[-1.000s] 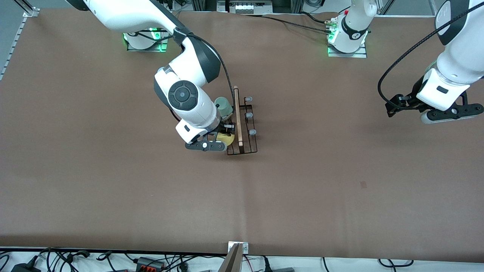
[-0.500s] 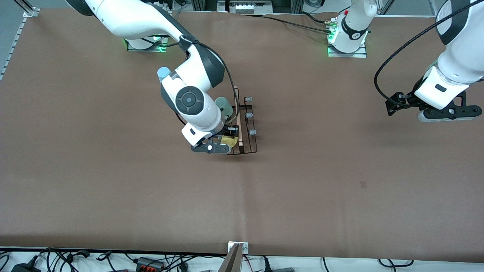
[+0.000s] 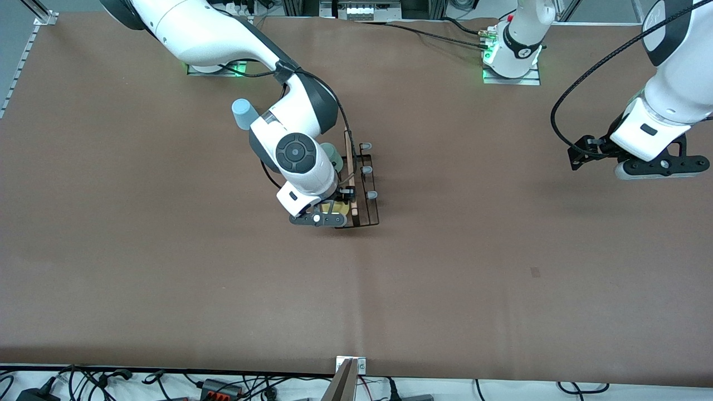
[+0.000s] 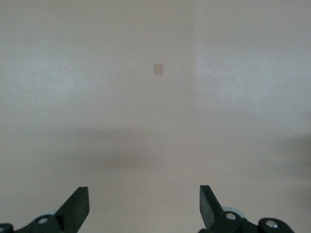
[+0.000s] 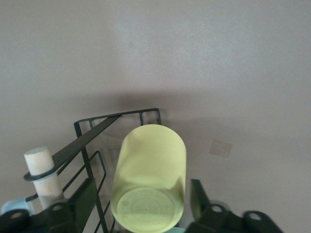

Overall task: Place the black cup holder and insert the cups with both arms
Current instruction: 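Open the right gripper and draw it back from the rack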

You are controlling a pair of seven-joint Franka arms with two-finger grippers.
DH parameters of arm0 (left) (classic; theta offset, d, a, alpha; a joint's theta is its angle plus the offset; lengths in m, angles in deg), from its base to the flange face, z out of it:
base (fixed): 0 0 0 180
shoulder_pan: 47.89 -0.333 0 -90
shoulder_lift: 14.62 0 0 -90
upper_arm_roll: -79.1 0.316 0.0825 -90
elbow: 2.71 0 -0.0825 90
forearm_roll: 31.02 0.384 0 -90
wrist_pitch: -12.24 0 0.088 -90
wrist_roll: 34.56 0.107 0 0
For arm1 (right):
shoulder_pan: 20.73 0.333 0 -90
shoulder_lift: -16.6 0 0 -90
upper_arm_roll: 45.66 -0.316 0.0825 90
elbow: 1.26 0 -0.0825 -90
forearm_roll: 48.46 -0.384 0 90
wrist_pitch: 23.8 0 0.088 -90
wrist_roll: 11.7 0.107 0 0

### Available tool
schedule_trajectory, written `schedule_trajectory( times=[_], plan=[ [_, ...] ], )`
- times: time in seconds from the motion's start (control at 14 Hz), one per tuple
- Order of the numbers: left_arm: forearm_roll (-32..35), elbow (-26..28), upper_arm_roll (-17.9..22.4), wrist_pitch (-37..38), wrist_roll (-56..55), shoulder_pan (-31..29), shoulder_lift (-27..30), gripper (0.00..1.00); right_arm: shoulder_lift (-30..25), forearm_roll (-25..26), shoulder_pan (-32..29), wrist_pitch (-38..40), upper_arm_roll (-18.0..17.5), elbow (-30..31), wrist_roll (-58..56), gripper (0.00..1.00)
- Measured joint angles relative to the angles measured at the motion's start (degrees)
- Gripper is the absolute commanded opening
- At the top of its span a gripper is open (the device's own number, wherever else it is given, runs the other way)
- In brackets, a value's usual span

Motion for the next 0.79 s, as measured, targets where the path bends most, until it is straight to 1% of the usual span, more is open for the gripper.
schedule_trajectory(
  times=[0.14, 0.29, 0.57, 0.79],
  plan=[
    [-0.1, 0.0, 0.0, 0.0, 0.1, 0.0, 0.0, 1.0, -0.4, 0.2, -0.2, 0.0, 0.2, -0.9, 0.5, 1.0],
    [-1.6, 0.0, 0.1, 0.1, 0.1, 0.0, 0.0, 1.0, -2.9, 0.4, -1.5, 1.8, 0.5, -2.0, 0.5, 1.0],
    [-2.6, -0.3, 0.4, 0.9, 0.1, -0.1, 0.0, 1.0, -11.7, 0.4, -8.3, 11.1, 0.7, -2.6, -5.8, 1.0],
    [-2.6, -0.6, 0.4, 1.5, 0.1, -0.1, 0.0, 1.0, -15.1, 0.4, -13.1, 15.2, 0.8, -2.5, -12.0, 1.0]
  ],
)
